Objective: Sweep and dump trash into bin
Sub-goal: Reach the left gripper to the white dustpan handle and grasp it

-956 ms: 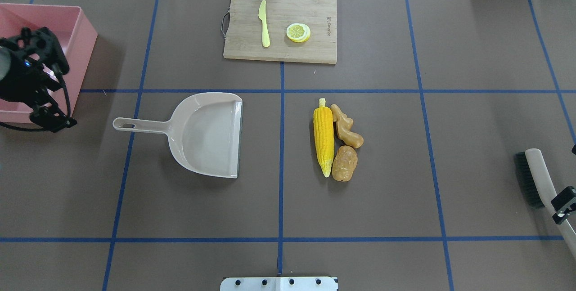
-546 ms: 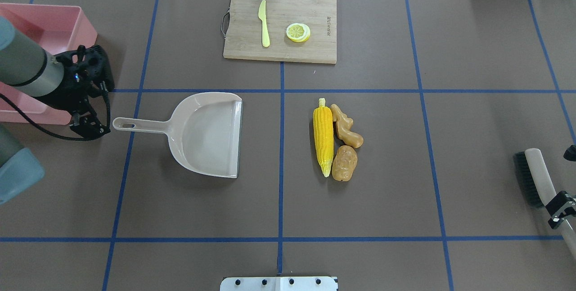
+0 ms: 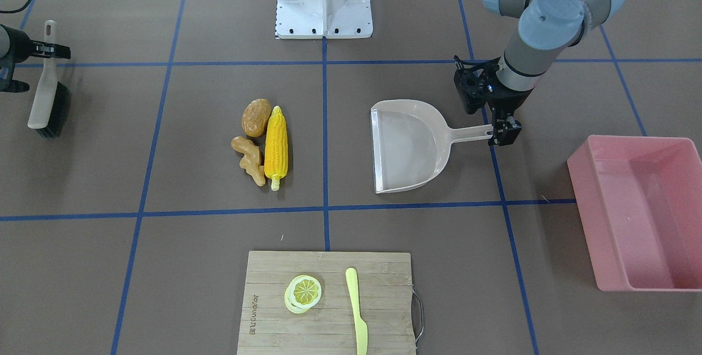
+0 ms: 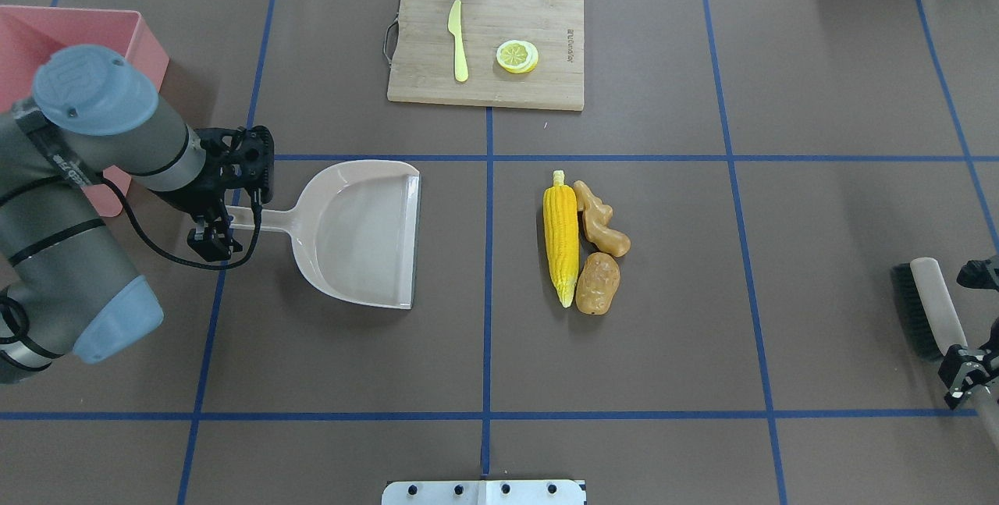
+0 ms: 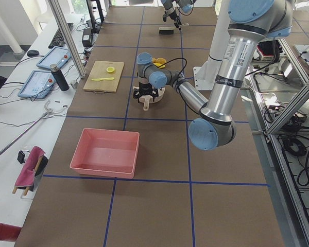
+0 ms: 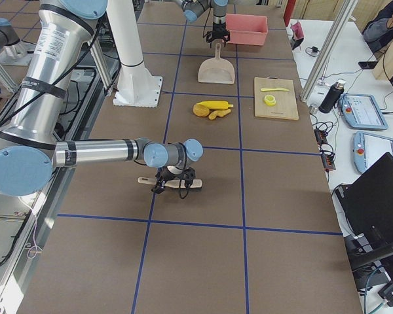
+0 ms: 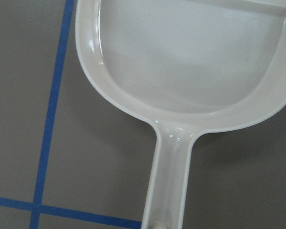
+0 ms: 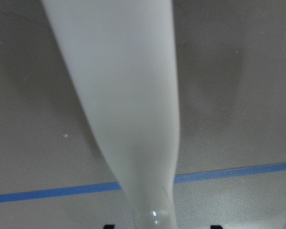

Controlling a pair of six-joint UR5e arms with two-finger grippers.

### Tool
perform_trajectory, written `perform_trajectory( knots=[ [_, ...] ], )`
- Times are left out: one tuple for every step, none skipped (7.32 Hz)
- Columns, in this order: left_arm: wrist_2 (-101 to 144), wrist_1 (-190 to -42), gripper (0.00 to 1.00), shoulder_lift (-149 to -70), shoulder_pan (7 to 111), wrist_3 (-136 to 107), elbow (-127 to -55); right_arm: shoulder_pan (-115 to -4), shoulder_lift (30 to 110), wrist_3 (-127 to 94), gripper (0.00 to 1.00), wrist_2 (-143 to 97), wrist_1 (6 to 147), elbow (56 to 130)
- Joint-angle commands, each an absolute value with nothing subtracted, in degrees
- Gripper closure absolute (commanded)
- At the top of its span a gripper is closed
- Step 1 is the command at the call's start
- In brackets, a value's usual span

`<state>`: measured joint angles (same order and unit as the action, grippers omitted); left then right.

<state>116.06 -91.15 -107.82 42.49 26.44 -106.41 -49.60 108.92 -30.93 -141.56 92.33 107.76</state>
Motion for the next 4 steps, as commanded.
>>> perform_trajectory(
  knots=[
    [114.61,-91.84,0.02,-107.67,40.69,26.63,-105.03,-49.48,108.28,-31.11,1.0,-141.59,92.64,107.75],
    [114.52,-92.98,0.02,-107.75,40.69,26.63,-103.9,-48.96,108.11,-31.11,1.0,-141.59,92.9,108.45],
    [114.52,-94.21,0.02,-107.75,40.69,26.63,-102.41,-49.13,108.19,-31.11,1.0,-141.59,92.9,109.33],
    [114.61,-95.09,0.02,-107.75,40.69,26.63,-101.7,-49.22,108.02,-31.03,1.0,-141.59,94.12,110.9]
  ],
)
